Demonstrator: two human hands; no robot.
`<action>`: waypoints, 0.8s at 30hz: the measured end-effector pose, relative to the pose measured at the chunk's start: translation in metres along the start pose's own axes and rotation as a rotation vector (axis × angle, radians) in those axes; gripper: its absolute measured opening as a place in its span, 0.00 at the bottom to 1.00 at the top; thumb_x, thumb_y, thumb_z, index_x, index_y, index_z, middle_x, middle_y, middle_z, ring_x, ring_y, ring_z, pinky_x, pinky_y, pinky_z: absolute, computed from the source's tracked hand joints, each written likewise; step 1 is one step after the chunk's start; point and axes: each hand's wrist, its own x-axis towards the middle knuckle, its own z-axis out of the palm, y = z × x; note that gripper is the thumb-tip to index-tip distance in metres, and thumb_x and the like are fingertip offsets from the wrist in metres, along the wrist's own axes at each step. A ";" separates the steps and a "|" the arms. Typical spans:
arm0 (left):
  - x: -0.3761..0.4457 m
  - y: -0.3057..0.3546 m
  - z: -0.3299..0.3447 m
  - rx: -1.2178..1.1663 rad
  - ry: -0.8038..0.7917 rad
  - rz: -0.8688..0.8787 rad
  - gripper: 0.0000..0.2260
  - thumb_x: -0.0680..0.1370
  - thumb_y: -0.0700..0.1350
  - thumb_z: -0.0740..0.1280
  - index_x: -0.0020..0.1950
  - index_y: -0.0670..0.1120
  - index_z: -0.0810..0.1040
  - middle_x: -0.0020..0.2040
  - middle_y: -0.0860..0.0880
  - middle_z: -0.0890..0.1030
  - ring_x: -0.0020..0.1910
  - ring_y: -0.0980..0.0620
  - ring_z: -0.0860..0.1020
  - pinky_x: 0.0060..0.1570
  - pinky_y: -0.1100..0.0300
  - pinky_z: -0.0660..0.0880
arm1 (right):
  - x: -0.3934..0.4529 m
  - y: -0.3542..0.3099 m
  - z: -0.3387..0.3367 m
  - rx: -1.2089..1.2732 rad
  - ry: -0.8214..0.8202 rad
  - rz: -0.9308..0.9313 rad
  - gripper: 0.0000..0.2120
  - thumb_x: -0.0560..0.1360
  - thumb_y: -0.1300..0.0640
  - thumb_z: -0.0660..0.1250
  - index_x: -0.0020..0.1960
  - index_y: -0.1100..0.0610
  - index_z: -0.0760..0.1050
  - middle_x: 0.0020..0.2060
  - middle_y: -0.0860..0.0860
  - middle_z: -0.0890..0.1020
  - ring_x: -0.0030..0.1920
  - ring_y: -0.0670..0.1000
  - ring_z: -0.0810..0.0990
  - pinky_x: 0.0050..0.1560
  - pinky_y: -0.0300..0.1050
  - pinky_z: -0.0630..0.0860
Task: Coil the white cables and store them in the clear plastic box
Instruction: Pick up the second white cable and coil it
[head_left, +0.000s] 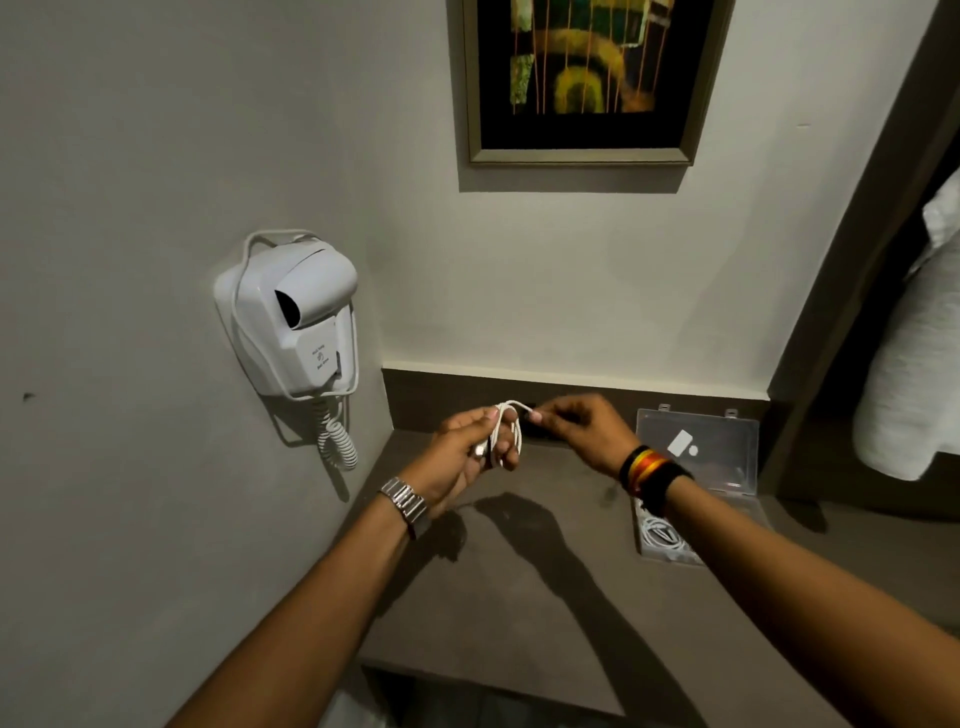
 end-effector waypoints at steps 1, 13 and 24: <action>0.001 0.004 -0.001 -0.067 0.018 0.009 0.11 0.84 0.41 0.56 0.56 0.36 0.75 0.38 0.44 0.81 0.35 0.50 0.78 0.40 0.58 0.78 | -0.007 0.005 0.007 -0.050 -0.033 0.029 0.08 0.79 0.48 0.70 0.45 0.50 0.85 0.36 0.47 0.85 0.37 0.45 0.83 0.43 0.46 0.80; 0.002 -0.004 -0.011 0.355 0.302 0.066 0.11 0.85 0.43 0.54 0.62 0.39 0.71 0.59 0.45 0.83 0.59 0.46 0.80 0.53 0.61 0.77 | -0.048 -0.045 0.032 -0.670 -0.307 -0.283 0.13 0.82 0.46 0.61 0.59 0.50 0.80 0.46 0.47 0.84 0.43 0.47 0.81 0.47 0.49 0.81; -0.016 0.003 0.006 0.639 -0.088 0.044 0.13 0.85 0.50 0.56 0.59 0.43 0.74 0.37 0.48 0.77 0.45 0.49 0.82 0.55 0.50 0.75 | -0.006 -0.043 -0.030 -1.105 0.148 -0.827 0.07 0.77 0.50 0.71 0.52 0.52 0.83 0.43 0.53 0.76 0.42 0.54 0.74 0.39 0.49 0.69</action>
